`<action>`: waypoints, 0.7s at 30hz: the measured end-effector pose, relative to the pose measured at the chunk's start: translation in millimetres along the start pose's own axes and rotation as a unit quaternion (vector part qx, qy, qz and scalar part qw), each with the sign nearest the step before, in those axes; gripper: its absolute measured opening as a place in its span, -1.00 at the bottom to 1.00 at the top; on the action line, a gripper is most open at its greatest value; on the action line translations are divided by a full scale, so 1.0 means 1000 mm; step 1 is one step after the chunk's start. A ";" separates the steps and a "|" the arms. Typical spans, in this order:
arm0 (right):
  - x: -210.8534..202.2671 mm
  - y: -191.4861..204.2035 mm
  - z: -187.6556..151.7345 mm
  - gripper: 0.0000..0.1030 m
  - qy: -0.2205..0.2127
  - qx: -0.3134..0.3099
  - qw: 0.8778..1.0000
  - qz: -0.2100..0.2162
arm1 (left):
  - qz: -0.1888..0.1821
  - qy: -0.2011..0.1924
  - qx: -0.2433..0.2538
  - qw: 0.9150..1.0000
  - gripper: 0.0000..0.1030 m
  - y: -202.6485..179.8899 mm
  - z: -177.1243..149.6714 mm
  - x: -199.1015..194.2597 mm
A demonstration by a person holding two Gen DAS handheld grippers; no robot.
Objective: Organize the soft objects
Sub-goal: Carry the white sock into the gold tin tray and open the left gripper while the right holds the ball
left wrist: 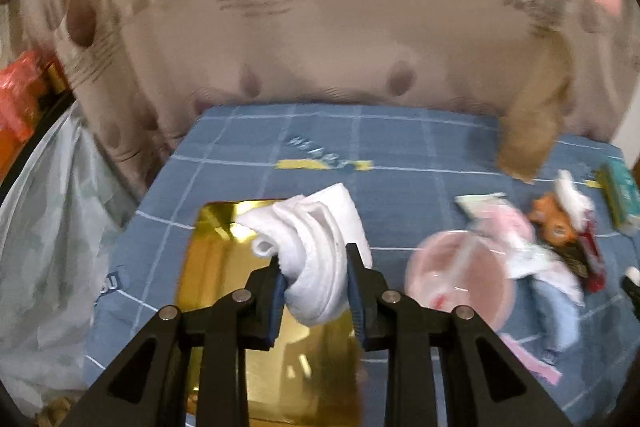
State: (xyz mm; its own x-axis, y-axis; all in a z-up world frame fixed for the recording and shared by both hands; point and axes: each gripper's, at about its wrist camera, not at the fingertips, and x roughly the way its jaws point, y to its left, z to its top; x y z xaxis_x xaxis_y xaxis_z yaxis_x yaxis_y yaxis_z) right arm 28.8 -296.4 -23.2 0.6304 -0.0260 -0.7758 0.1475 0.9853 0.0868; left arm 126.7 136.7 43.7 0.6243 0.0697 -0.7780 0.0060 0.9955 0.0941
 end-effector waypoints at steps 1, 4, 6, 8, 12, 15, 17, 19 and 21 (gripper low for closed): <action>0.000 0.000 0.000 -0.46 0.001 -0.001 1.000 -0.001 | 0.008 0.009 -0.001 1.000 -0.47 0.008 0.001 0.009; 0.000 0.001 -0.001 -0.46 0.001 -0.003 1.000 -0.007 | 0.030 0.034 -0.010 0.999 -0.47 0.029 0.003 0.035; -0.001 0.002 -0.001 -0.46 0.000 -0.003 1.000 -0.009 | 0.042 0.046 -0.018 0.998 -0.47 0.038 0.003 0.047; -0.002 0.002 -0.001 -0.46 -0.003 -0.004 1.000 -0.011 | 0.041 0.061 -0.023 0.997 -0.47 0.047 0.003 0.063; -0.003 0.002 -0.002 -0.46 -0.004 -0.003 1.000 -0.015 | 0.047 0.081 -0.032 0.995 -0.47 0.057 0.004 0.084; -0.002 0.002 -0.002 -0.46 -0.003 -0.003 1.000 -0.017 | 0.055 0.091 -0.035 0.994 -0.41 0.061 0.005 0.095; -0.002 0.002 -0.002 -0.46 -0.003 -0.003 1.000 -0.017 | 0.059 0.092 -0.033 0.993 -0.40 0.063 0.006 0.099; -0.001 0.003 -0.002 -0.46 -0.002 -0.004 1.000 -0.017 | 0.067 0.096 -0.029 0.993 -0.29 0.063 0.006 0.102; -0.002 0.003 -0.002 -0.46 -0.003 -0.004 1.000 -0.017 | 0.071 0.101 -0.026 0.992 -0.27 0.062 0.005 0.104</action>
State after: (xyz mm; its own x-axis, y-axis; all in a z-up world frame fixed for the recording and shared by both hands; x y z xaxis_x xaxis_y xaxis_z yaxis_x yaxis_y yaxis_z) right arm 26.5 -293.2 -23.1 0.6294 -0.0599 -0.7748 0.1627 0.9851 0.0560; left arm 196.5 205.0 -28.4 0.4461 0.2165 -0.8684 -0.1143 0.9761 0.1846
